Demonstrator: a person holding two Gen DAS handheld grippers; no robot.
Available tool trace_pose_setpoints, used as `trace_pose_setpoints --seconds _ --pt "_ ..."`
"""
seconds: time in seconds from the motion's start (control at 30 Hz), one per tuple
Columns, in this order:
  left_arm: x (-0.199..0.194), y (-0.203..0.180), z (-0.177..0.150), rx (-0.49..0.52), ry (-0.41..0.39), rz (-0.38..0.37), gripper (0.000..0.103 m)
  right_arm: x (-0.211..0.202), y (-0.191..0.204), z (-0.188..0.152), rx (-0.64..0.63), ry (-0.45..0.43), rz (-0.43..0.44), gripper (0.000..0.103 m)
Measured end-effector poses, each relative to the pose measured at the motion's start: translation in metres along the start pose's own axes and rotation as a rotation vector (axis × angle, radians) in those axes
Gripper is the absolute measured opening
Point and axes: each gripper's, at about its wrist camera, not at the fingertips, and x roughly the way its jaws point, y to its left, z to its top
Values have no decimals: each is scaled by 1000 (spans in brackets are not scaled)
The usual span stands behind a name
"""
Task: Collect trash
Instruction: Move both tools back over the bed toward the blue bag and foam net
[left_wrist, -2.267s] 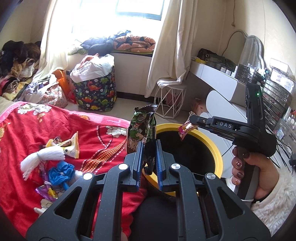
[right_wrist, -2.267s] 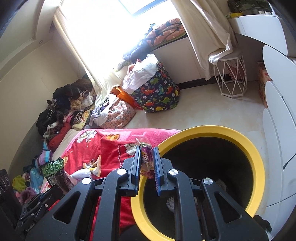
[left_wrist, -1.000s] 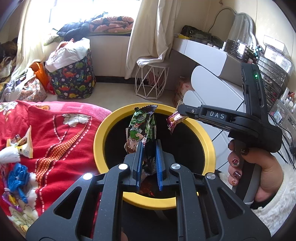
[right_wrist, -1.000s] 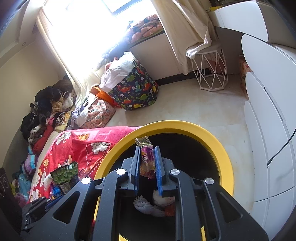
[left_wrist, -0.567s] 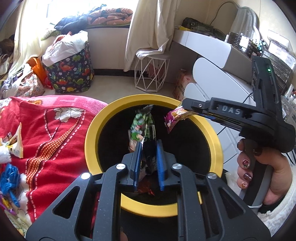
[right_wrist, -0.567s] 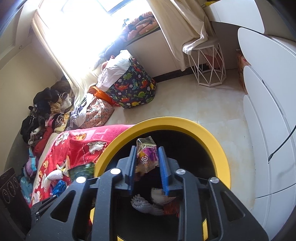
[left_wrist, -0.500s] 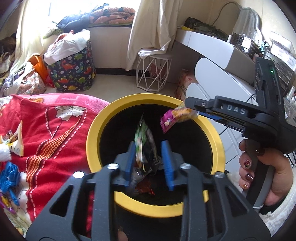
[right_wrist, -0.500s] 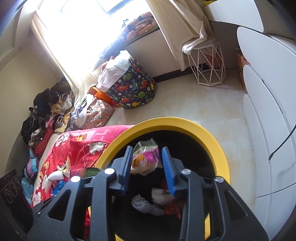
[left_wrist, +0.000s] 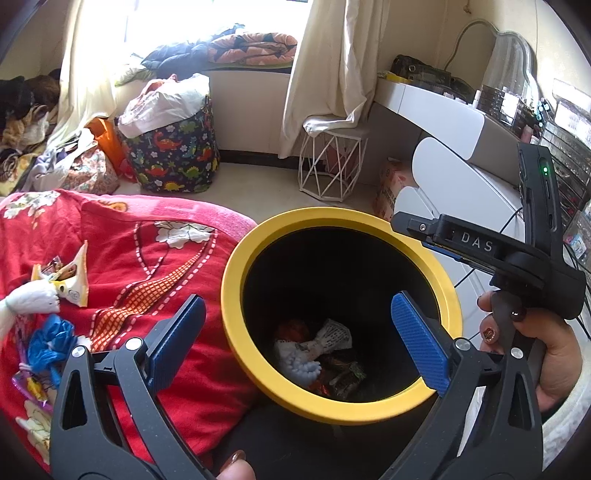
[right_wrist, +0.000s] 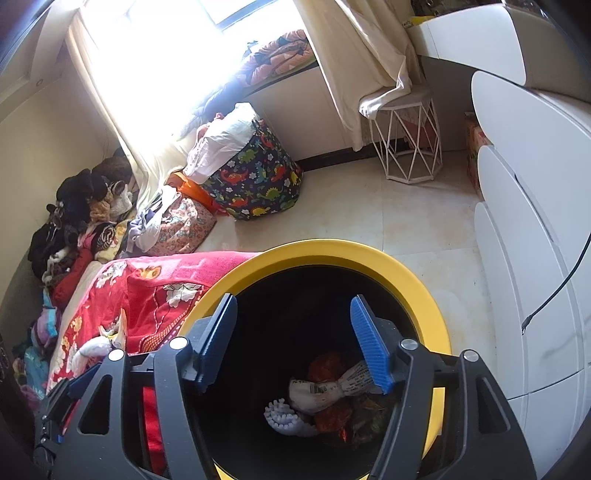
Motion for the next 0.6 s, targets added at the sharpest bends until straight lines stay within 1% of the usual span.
trace_pose_setpoints --seconds 0.13,0.23,0.37,0.6 --pt "-7 5 2 -9 -14 13 93 -2 9 -1 -28 -7 -3 67" --pt "-13 7 3 -8 -27 26 93 -2 13 1 -43 -9 -4 68" --pt "-22 12 3 -9 -45 45 93 -6 21 1 -58 -23 0 74" --pt "-36 23 6 -17 -77 78 93 -11 35 1 -86 -32 11 75"
